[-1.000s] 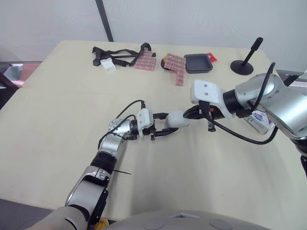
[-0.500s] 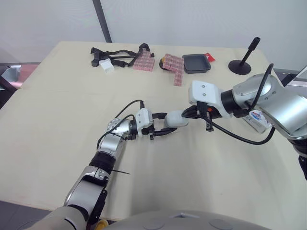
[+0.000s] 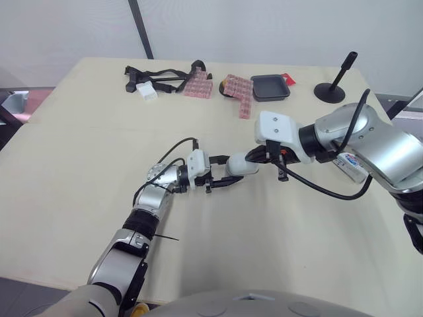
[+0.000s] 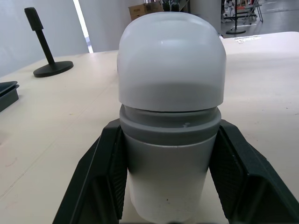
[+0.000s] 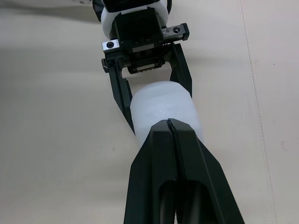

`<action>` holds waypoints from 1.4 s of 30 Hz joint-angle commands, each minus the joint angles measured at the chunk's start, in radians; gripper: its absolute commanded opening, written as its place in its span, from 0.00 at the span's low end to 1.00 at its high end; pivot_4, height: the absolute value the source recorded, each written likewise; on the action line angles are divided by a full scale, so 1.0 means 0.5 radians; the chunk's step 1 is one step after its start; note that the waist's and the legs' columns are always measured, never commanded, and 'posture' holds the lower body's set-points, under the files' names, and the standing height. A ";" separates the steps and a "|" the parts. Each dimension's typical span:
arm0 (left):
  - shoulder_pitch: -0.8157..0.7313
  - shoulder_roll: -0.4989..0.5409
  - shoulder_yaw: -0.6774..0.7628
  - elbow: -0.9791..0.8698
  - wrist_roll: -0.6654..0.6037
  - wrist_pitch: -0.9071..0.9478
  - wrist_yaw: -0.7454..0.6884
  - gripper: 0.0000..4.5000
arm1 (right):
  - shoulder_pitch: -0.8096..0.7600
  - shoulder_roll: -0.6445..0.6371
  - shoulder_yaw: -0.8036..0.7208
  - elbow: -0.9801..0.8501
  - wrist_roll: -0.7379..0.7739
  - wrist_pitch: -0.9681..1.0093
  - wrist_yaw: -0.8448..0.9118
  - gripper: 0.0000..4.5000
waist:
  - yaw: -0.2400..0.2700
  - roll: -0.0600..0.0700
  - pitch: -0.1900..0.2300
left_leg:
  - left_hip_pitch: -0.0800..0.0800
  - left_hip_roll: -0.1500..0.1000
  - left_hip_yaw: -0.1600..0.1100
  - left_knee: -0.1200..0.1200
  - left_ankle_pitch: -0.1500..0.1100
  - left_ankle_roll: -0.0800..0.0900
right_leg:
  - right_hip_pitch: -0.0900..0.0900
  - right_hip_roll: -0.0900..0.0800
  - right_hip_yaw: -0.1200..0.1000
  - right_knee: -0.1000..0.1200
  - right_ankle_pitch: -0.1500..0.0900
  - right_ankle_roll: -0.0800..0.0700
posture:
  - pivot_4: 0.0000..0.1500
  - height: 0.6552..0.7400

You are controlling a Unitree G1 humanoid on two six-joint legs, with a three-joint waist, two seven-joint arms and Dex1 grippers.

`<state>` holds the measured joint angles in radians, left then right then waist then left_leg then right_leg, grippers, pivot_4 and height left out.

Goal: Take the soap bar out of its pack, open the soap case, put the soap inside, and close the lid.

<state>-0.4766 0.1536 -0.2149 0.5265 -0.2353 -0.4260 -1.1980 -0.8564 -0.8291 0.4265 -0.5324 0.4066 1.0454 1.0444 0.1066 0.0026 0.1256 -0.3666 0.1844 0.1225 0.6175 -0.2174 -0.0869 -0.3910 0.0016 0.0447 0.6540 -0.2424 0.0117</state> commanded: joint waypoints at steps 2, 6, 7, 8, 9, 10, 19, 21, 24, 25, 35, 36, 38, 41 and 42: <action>-0.006 0.003 0.000 -0.071 -0.003 -0.009 0.010 0.43 | 0.019 0.017 0.050 -0.018 -0.007 0.029 -0.016 0.01 | 0.001 0.000 0.000 | 0.000 0.000 0.000 0.000 0.000 0.000 | 0.000 0.000 0.000 0.000 0.000 0.000 | 1.00 1.00; -0.009 0.006 0.003 -0.060 -0.004 -0.015 0.005 0.43 | 0.021 0.045 0.054 -0.005 -0.002 0.053 -0.037 0.01 | -0.001 0.000 0.000 | 0.001 0.000 0.000 0.000 0.000 0.000 | 0.001 0.000 0.000 0.000 0.000 0.000 | 1.00 1.00; -0.010 0.007 0.003 -0.058 -0.004 -0.016 0.004 0.43 | 0.021 0.049 0.057 0.004 -0.005 0.054 -0.041 0.01 | -0.001 0.000 0.000 | 0.001 0.000 0.000 0.000 0.000 0.000 | 0.001 0.000 0.000 0.000 0.000 0.000 | 1.00 1.00; -0.009 0.008 0.003 -0.057 -0.004 -0.017 0.003 0.43 | 0.022 0.051 0.059 0.011 -0.008 0.054 -0.044 0.01 | -0.001 0.000 0.000 | 0.001 0.000 0.000 0.000 0.000 0.000 | 0.001 0.000 0.000 0.000 0.000 0.000 | 1.00 1.00; -0.009 0.009 0.003 -0.056 -0.004 -0.018 0.001 0.43 | 0.023 0.049 0.062 0.017 -0.014 0.049 -0.043 0.01 | -0.001 0.000 0.000 | 0.001 0.000 0.000 0.000 0.000 0.000 | 0.001 0.000 0.000 0.000 0.000 0.000 | 1.00 1.00; -0.009 0.011 0.003 -0.055 -0.004 -0.020 0.000 0.43 | 0.023 0.048 0.064 0.022 -0.017 0.047 -0.043 0.01 | -0.001 0.000 0.000 | 0.001 0.000 0.000 0.000 0.000 0.000 | 0.001 0.000 0.000 0.000 0.000 0.000 | 1.00 1.00; -0.010 0.017 0.011 -0.060 -0.012 -0.026 -0.006 0.43 | 0.067 0.074 0.051 0.061 0.003 0.059 -0.052 0.01 | -0.002 0.000 -0.001 | 0.001 0.000 0.000 0.000 0.000 0.000 | 0.001 0.000 0.000 0.000 0.000 0.000 | 1.00 1.00; -0.012 0.019 0.014 -0.069 -0.019 -0.030 -0.010 0.43 | 0.112 0.061 0.059 0.114 -0.029 0.018 -0.047 0.01 | -0.001 -0.001 -0.001 | 0.001 0.000 0.000 0.000 0.000 0.000 | 0.001 0.000 0.000 0.000 0.000 0.000 | 1.00 1.00; -0.015 0.023 0.015 -0.076 -0.024 -0.026 -0.014 0.43 | 0.145 0.064 0.065 0.174 -0.054 -0.009 -0.051 0.01 | -0.006 -0.001 -0.002 | 0.002 0.000 0.000 -0.001 0.000 0.000 | 0.002 0.000 0.000 -0.001 0.000 0.000 | 1.00 1.00; -0.015 0.024 0.015 -0.078 -0.024 -0.026 -0.015 0.43 | 0.157 0.068 0.071 0.187 -0.064 -0.021 -0.059 0.01 | -0.007 -0.001 -0.003 | 0.002 0.000 0.000 -0.001 0.000 0.000 | 0.002 0.000 0.000 -0.001 0.000 0.000 | 1.00 1.00; -0.016 0.037 0.018 -0.090 -0.035 -0.004 -0.013 0.43 | 0.195 0.121 -0.086 0.179 -0.011 -0.092 -0.089 0.01 | -0.031 -0.002 -0.003 | 0.012 0.000 0.001 -0.004 0.000 -0.001 | 0.011 -0.001 0.001 -0.003 0.000 0.000 | 1.00 1.00; -0.017 0.038 0.017 -0.092 -0.036 -0.002 -0.014 0.43 | 0.193 0.119 -0.108 0.179 -0.007 -0.102 -0.084 0.13 | -0.031 -0.002 -0.003 | 0.012 0.000 0.001 -0.004 0.000 -0.001 | 0.011 -0.001 0.001 -0.003 0.000 0.000 | 1.00 1.00; -0.022 0.037 0.019 -0.097 -0.043 0.007 -0.017 0.43 | 0.179 0.125 -0.188 0.178 0.032 -0.108 -0.077 0.26 | -0.031 -0.001 -0.003 | 0.012 0.000 0.001 -0.004 0.000 -0.001 | 0.011 -0.001 0.001 -0.004 0.000 0.000 | 1.00 1.00; -0.034 0.032 0.032 -0.122 -0.070 0.047 -0.017 0.43 | 0.135 0.155 -0.357 0.189 0.126 -0.086 -0.089 0.49 | -0.029 -0.001 -0.002 | 0.008 0.000 0.000 -0.004 0.000 0.000 | 0.009 -0.001 0.000 -0.006 0.000 0.000 | 1.00 1.00; -0.038 0.032 0.036 -0.130 -0.076 0.059 -0.018 0.43 | 0.122 0.164 -0.409 0.196 0.152 -0.083 -0.095 0.56 | -0.028 -0.001 -0.002 | 0.005 -0.001 0.000 -0.004 0.000 0.000 | 0.007 -0.001 0.000 -0.006 0.000 0.000 | 1.00 1.00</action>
<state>-0.4766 0.1709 -0.2150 0.5043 -0.2432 -0.3990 -1.2048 -0.7771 -0.7468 0.2891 -0.4267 0.4544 1.0051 1.0022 0.0926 0.0023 0.1246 -0.3657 0.1836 0.1226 0.6154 -0.2175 -0.0870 -0.3884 0.0014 0.0445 0.6520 -0.2424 0.0117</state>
